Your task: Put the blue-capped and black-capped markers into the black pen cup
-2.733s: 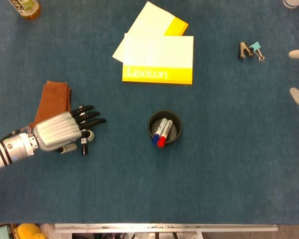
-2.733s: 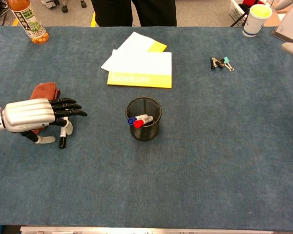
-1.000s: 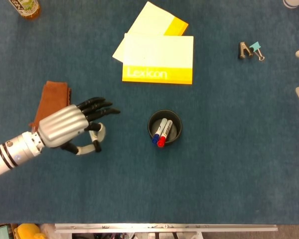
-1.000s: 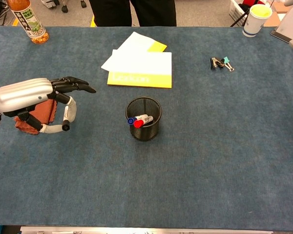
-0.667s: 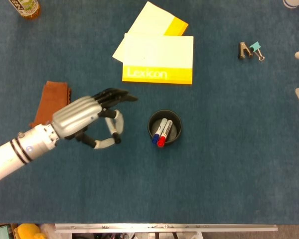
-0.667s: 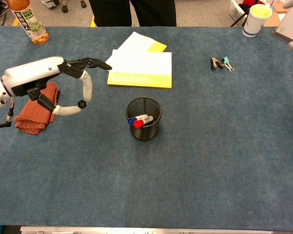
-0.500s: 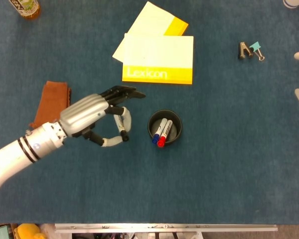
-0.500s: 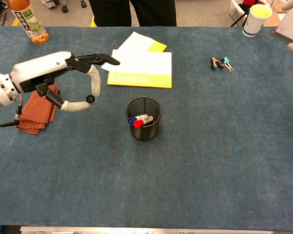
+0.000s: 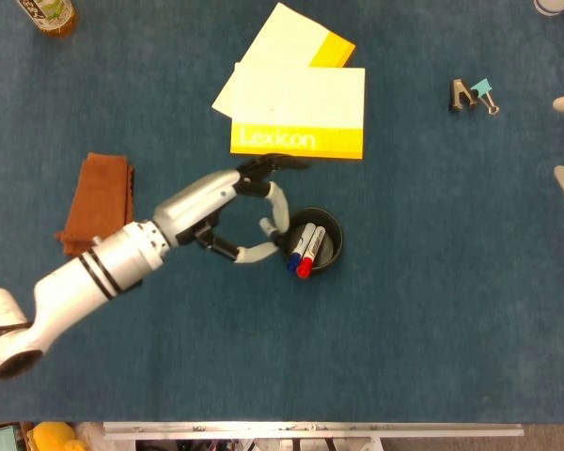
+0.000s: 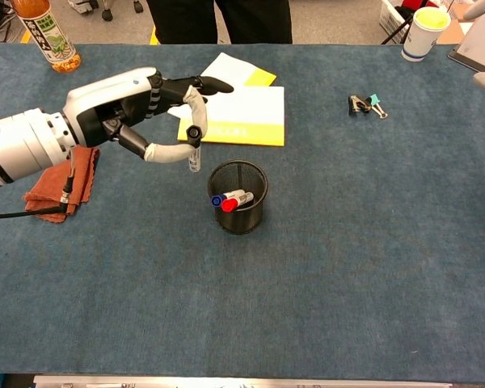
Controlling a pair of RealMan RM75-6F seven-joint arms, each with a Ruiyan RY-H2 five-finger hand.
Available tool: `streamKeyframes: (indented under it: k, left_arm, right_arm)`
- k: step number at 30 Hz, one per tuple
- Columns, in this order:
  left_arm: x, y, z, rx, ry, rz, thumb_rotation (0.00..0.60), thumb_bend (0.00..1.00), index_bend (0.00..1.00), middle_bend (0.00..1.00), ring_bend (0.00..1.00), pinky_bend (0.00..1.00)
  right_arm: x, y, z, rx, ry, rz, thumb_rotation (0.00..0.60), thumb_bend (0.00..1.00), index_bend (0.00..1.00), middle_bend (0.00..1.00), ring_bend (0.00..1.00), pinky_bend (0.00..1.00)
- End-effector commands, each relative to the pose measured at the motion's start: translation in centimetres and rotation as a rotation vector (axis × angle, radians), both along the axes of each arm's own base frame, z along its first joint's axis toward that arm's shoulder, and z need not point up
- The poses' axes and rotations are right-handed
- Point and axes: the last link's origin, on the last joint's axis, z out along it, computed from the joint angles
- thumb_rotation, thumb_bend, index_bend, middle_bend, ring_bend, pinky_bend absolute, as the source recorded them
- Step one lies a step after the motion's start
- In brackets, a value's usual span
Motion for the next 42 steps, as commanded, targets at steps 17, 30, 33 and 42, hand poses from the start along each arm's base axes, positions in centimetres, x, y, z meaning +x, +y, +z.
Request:
streamKeyframes:
  k: [17, 30, 33, 42]
  left_arm:
    - [3.5, -0.3, -4.1, -0.117, -0.083, 0.108, 0.6, 0.31, 0.58, 0.09, 0.0, 0.01]
    - [2.0, 1.3, -5.2, -0.026, 0.066, 0.06, 0.6, 0.31, 0.1, 0.0, 0.0, 0.0]
    - [1.2, 1.7, -4.3, 0.012, 0.117, 0.03, 0.6, 0.31, 0.07, 0.0, 0.0, 0.0]
    - [-4.7, 1.9, 0.8, 0.281, 0.349, -0.024, 0.6, 0.31, 0.14, 0.0, 0.0, 0.0]
  right_arm:
    - [-0.3, 0.3, 0.6, -0.012, -0.005, -0.006, 0.6, 0.25, 0.29, 0.09, 0.0, 0.0]
    - [-0.6, 0.2, 0.8, -0.017, -0.01, -0.006, 0.6, 0.25, 0.29, 0.09, 0.0, 0.0]
    - [-0.6, 0.2, 0.8, -0.018, -0.007, -0.008, 0.6, 0.25, 0.29, 0.09, 0.0, 0.0]
    - [-2.6, 1.1, 1.4, -0.042, 0.086, -0.082, 0.6, 0.3, 0.3, 0.09, 0.0, 0.0]
